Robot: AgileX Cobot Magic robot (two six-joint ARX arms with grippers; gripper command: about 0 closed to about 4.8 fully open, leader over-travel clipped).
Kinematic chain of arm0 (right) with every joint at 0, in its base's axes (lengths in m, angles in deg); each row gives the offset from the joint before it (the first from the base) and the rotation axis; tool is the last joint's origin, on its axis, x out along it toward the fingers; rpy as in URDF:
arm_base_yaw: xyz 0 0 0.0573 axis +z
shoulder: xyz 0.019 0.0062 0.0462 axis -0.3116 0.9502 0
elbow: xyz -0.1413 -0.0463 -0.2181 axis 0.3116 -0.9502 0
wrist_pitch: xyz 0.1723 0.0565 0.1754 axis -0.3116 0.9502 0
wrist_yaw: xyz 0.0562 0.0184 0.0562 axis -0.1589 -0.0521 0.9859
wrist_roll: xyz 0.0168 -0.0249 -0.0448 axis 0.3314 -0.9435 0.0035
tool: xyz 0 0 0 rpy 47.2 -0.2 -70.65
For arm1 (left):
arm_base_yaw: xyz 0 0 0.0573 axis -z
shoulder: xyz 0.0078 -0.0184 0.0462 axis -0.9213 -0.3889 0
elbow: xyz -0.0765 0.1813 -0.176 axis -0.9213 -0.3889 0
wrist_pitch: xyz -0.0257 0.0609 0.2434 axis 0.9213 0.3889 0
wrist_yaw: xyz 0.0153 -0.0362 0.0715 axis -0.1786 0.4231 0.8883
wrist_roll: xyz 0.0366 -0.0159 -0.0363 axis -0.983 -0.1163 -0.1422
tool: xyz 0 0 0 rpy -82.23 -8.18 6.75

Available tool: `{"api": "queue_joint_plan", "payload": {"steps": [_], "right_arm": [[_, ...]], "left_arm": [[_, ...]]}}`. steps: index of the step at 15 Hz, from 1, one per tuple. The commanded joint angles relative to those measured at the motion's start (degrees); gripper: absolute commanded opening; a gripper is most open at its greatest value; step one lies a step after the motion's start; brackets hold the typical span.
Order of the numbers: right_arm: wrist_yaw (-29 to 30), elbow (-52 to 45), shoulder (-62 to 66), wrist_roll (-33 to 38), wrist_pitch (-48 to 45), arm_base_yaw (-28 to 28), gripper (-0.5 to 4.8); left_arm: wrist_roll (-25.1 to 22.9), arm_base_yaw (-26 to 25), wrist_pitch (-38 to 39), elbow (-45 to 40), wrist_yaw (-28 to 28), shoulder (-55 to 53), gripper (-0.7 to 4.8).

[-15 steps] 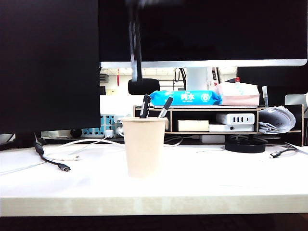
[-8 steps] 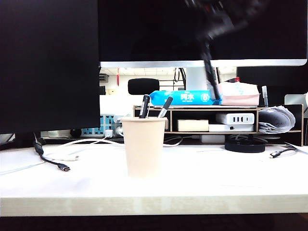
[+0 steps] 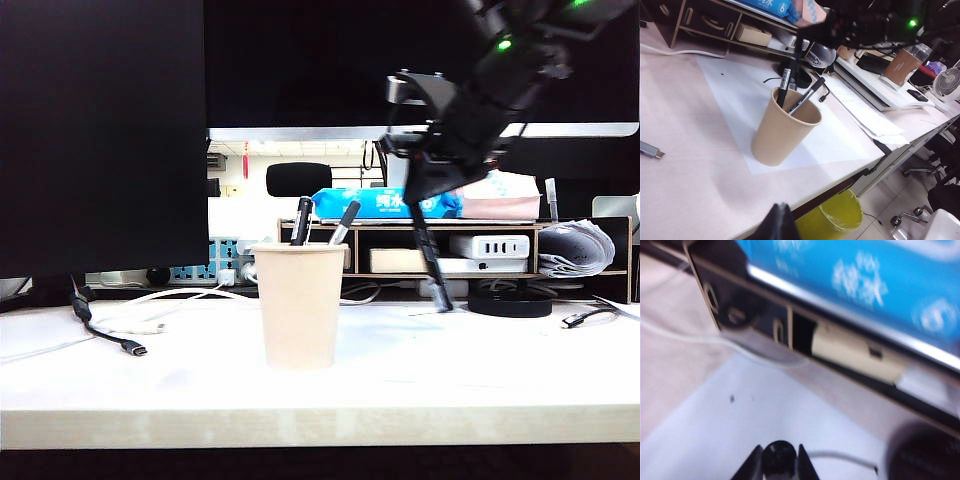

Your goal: Pick up the marker from the paper cup and put it on the table.

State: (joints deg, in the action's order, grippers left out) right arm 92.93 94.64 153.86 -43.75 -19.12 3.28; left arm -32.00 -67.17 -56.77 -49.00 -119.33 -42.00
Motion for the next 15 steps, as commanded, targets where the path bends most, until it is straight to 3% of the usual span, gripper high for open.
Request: {"api": "queue_joint_plan", "payload": {"steps": [1, 5, 8, 15], "right_arm": [[0.2, 3.9, 1.4, 0.2, 1.7, 0.0, 0.80], [0.3, 6.1, 2.1, 0.2, 3.0, 0.0, 0.81], [0.3, 6.1, 2.1, 0.2, 3.0, 0.0, 1.18], [0.3, 6.1, 1.9, 0.2, 4.6, 0.0, 1.17]], "left_arm": [[0.1, 0.0, 0.9, -0.1, -0.7, 0.0, -0.05], [0.0, 0.0, 0.9, -0.1, -0.7, 0.0, -0.05], [0.0, 0.0, 0.9, -0.1, -0.7, 0.0, -0.05], [0.0, 0.0, 0.9, -0.1, -0.4, 0.0, -0.05]]}}
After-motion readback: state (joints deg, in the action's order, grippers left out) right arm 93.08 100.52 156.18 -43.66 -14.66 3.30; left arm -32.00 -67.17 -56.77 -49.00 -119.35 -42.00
